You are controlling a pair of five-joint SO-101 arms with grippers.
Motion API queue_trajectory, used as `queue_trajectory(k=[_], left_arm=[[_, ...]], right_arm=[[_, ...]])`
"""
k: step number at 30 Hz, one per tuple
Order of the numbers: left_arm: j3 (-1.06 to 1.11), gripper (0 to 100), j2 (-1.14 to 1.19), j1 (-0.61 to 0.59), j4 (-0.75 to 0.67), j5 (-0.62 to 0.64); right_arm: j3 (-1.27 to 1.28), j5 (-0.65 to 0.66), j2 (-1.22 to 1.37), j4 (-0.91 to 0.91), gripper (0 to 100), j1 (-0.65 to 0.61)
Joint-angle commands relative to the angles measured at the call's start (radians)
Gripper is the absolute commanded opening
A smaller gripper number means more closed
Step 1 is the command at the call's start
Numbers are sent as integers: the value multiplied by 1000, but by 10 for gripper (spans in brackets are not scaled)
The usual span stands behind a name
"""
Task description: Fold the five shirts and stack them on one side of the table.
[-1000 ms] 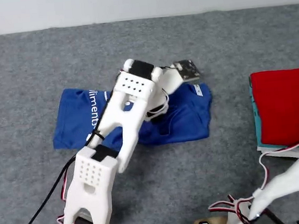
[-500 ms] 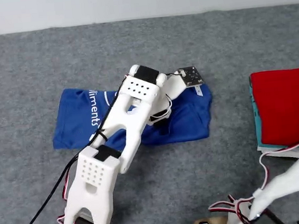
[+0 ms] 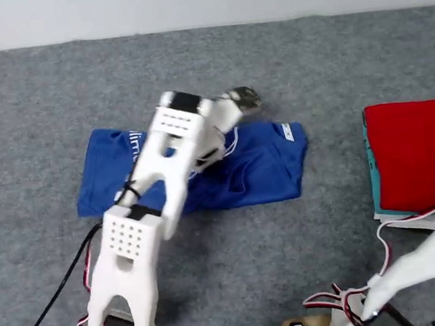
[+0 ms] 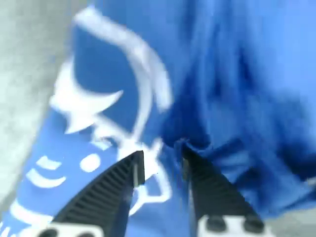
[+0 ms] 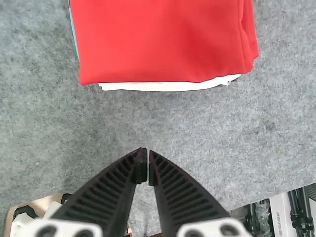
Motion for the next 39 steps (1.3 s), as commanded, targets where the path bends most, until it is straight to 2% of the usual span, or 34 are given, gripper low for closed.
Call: queue_trajectory(k=[1, 7, 11, 15, 23, 31, 39], left_arm=[[-58, 130, -9, -38, 23, -12], [-76, 130, -23, -18, 69, -12], [-203, 130, -21, 2, 172, -12], [-271, 130, -54, 25, 175, 17], [-96, 130, -166, 123, 164, 17], [-82, 130, -20, 28, 23, 15], [-84, 130, 71, -20, 9, 15]], right_arm=[[-8, -5, -30, 1, 12, -8], [-8, -5, -31, 2, 12, -8], [-8, -6, -31, 4, 12, -7], [-8, -8, -31, 7, 12, -5], [-8, -6, -31, 24, 12, -7], [-8, -5, -31, 22, 12, -7], [-8, -5, -31, 21, 12, -7]])
